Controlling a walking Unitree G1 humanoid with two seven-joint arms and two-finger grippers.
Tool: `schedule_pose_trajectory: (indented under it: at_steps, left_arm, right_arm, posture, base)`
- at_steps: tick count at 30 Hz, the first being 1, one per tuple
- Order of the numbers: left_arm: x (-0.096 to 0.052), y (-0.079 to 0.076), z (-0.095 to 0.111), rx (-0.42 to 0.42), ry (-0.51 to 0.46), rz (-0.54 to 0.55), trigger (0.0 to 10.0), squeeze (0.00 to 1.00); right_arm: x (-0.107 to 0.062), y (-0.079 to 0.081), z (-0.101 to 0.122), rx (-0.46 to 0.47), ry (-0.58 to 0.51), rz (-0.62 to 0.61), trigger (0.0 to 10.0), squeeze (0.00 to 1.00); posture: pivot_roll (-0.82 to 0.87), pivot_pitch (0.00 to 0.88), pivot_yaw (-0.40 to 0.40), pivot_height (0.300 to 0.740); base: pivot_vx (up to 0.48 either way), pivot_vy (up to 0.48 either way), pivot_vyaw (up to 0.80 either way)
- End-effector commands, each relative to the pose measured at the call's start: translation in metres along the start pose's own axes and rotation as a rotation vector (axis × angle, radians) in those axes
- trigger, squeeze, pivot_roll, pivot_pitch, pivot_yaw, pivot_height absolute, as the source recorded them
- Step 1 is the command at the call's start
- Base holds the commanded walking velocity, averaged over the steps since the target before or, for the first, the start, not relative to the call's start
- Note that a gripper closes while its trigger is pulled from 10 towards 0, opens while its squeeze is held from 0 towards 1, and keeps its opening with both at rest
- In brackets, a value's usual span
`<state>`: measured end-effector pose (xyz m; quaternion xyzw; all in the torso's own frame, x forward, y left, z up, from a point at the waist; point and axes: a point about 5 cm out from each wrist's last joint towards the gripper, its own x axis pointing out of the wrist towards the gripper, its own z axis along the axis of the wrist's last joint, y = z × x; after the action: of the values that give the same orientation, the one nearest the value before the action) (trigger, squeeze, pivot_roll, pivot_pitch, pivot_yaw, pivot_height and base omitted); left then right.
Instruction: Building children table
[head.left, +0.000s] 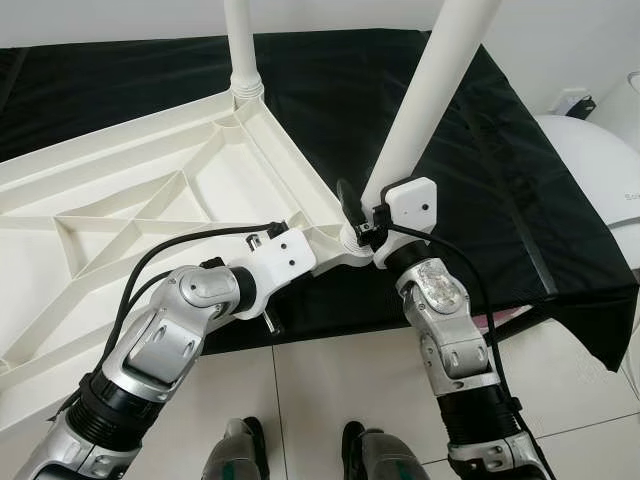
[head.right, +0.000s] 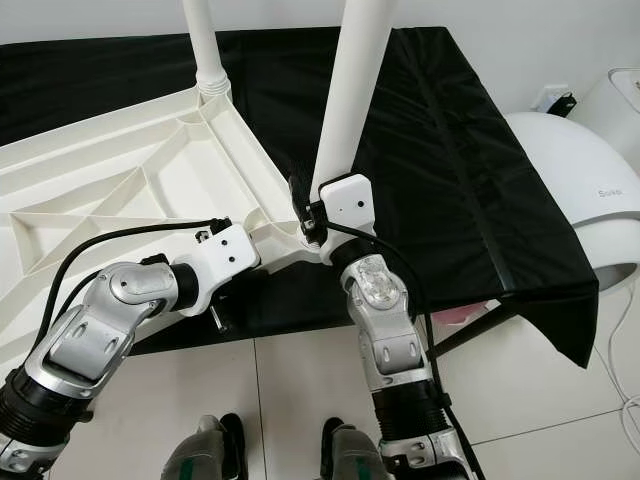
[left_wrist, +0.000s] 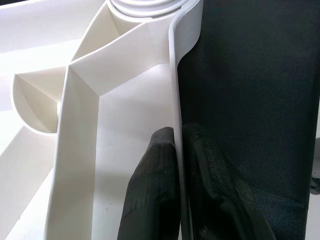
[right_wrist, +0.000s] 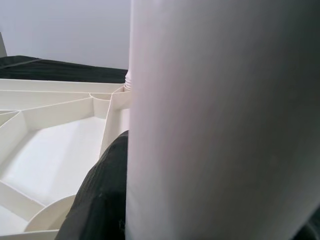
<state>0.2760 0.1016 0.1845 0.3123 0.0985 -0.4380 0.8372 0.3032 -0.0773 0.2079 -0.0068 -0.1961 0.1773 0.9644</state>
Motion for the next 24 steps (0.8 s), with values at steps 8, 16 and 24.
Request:
schedule_pose_trajectory:
  at_steps: [8,16,24]
  left_arm:
    - [0.0026,-0.0027,0.0017,0.007,-0.003,-0.002,10.0,0.00]
    - [0.0030,-0.0032,0.0027,0.008,-0.005,-0.003,10.0,0.00]
    - [0.0027,-0.0028,0.0032,0.007,-0.005,-0.003,10.0,0.00]
  right_arm:
    - [-0.0084,-0.0018,-0.0145,0.002,0.080,-0.068,10.0,0.00]
    - [-0.0097,-0.0062,-0.0154,-0.028,0.083,-0.178,10.0,0.00]
    - [-0.0087,-0.0067,-0.0143,-0.043,0.083,-0.231,10.0,0.00]
  posture:
    - [-0.10,0.234,-0.036,0.740]
    - [-0.10,0.234,-0.035,0.740]
    - [-0.09,0.241,-0.034,0.740]
  base:
    - [0.000,0.000,0.00]
    - [0.000,0.000,0.00]
    - [0.000,0.000,0.00]
